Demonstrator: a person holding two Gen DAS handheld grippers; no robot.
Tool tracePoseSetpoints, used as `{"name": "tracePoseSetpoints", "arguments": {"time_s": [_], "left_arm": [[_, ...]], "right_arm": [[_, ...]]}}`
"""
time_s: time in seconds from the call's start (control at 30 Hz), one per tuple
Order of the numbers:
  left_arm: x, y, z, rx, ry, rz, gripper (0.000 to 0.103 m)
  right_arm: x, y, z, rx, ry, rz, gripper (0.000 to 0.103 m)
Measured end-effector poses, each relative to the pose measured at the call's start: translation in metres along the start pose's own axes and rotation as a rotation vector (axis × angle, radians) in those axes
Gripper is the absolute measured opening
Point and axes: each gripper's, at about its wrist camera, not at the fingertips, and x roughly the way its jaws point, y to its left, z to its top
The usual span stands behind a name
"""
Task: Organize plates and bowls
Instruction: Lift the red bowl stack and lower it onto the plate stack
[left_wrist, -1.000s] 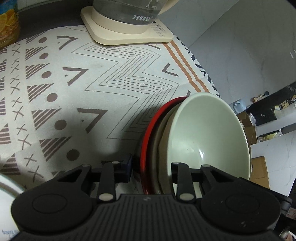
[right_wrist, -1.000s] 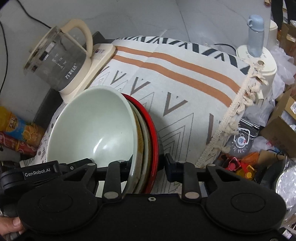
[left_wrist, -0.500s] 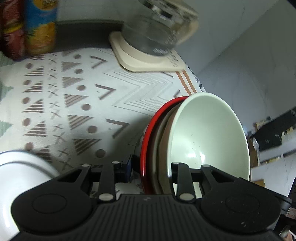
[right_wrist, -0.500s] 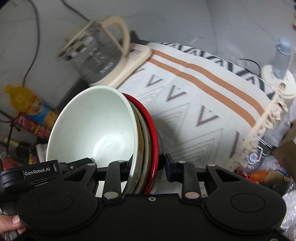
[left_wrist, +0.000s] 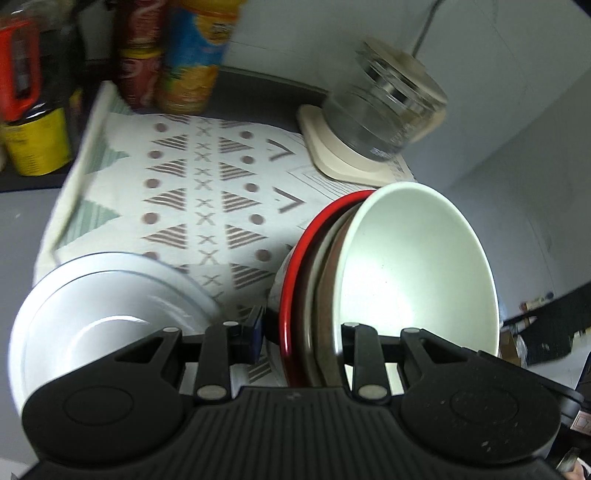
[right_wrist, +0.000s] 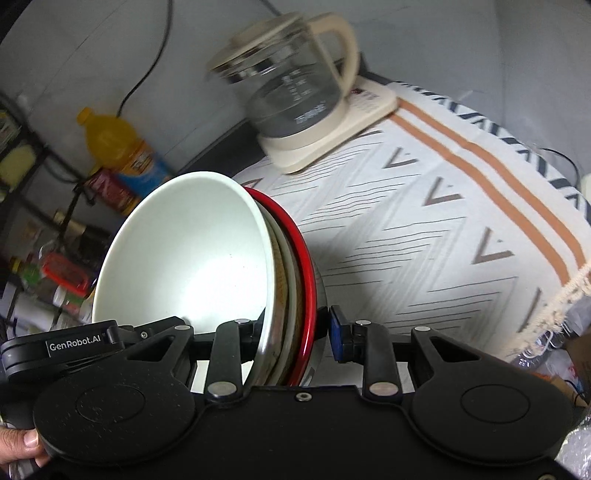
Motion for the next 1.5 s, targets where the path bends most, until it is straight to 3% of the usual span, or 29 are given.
{"name": "tracePoseSetpoints", "arguments": {"time_s": [0.67,1.5], "left_arm": [[-0.06,0.084,-0.023,-0.186,-0.095,0.102,0.028],[-0.059,0.141,-0.042,-0.277,-0.029,0.157,0.028]], "right_arm": [[0.024,0.086,-0.02,-0.194,0.106,0.122,0.028],[0.063,0.123,-0.055,-0.286,0.244,0.113,0.028]]}}
